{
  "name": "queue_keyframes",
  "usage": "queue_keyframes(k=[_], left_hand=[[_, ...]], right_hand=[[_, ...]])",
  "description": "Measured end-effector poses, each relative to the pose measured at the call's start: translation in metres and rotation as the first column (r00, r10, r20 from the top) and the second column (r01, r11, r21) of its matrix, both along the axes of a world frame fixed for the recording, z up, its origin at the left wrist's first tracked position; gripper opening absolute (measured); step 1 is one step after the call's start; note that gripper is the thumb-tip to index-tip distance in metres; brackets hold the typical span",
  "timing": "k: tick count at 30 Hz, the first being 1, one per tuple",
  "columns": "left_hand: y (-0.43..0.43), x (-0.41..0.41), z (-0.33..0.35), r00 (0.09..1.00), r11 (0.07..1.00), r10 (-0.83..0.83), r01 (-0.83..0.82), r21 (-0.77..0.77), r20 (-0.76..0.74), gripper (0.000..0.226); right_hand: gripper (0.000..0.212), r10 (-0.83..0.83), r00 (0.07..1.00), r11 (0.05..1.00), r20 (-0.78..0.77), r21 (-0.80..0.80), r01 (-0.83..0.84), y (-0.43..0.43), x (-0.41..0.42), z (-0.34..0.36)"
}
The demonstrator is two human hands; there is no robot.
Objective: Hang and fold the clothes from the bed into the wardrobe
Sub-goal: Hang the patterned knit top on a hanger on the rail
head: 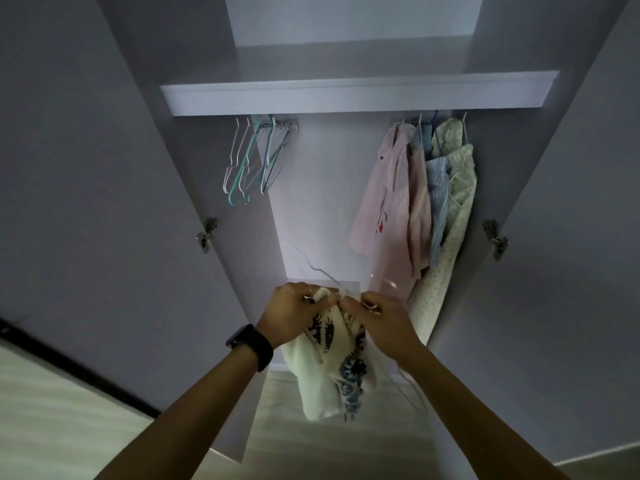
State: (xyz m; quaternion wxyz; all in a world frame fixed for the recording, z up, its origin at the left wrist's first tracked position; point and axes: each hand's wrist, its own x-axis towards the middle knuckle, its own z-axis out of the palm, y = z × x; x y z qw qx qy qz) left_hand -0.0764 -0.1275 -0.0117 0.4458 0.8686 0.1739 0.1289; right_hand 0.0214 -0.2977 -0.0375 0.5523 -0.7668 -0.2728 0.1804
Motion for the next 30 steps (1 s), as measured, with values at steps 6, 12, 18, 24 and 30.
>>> queue_keyframes(k=[6,12,18,24,30], left_hand=[[0.059,-0.033,0.013,0.992,0.995,0.087,-0.083,0.045,-0.091,0.009],[0.074,-0.039,0.018,0.906,0.97,-0.099,0.18,0.164,-0.411,0.016],[0.06,-0.028,0.013,0.919,1.0,0.02,-0.013,0.022,-0.394,0.031],[0.066,-0.028,0.016,0.928,0.976,0.064,0.019,0.219,-0.366,0.021],[0.094,-0.041,0.027,0.958,0.852,0.177,-0.034,0.523,-0.226,0.015]], right_hand=[[0.033,-0.27,0.963,0.961,0.008,0.056,0.269,-0.005,0.053,0.022],[0.028,-0.24,0.962,0.968,0.13,-0.038,0.247,-0.001,0.072,0.031],[0.025,-0.25,0.952,0.964,0.179,-0.047,0.262,0.0,0.072,0.033],[0.028,-0.257,0.939,0.952,0.227,-0.106,0.286,-0.009,0.085,0.031],[0.032,-0.316,0.929,0.938,0.193,-0.086,0.337,-0.015,0.09,0.023]])
